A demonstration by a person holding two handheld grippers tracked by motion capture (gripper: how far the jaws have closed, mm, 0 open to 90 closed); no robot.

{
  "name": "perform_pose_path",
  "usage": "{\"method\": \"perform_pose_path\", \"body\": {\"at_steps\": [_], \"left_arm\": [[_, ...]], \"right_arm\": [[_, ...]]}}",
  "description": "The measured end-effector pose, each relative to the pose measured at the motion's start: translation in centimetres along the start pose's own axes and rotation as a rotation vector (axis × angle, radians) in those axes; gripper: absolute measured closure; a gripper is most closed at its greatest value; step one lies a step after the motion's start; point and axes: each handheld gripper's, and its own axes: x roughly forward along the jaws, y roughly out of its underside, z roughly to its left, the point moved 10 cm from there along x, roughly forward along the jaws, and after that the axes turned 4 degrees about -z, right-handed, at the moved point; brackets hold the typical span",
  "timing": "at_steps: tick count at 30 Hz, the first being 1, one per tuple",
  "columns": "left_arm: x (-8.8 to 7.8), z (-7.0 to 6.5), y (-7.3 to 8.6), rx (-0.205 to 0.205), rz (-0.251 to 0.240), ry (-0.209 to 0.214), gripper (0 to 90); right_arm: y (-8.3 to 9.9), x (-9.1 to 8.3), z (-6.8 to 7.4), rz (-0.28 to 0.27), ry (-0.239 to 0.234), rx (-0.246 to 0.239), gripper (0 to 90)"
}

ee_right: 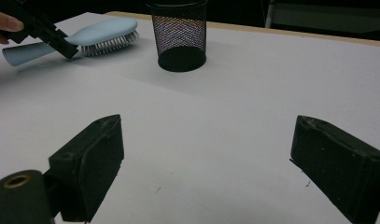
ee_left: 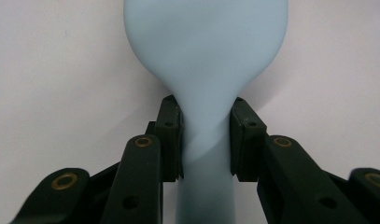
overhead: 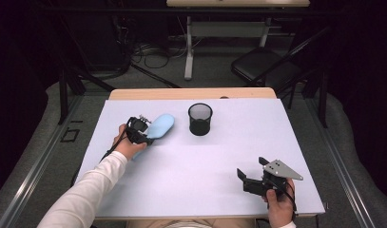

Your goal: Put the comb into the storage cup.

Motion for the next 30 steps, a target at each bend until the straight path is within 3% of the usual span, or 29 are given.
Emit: {"method": "perform_pose_path", "body": {"at_steps": [15,30], "left_arm": [[-1.1,0.4,-1.1,-0.024,-0.092,-0.024,69.3],[-2.5,0.3,-2.4,-0.023,-0.194,-0.05,69.3]], "right_arm": [[0.0,0.1,0.1,-0.001,-0.002,0.002,9.2],[0.0,0.1,0.1,-0.001,-0.001,0.003,9.2]]}}
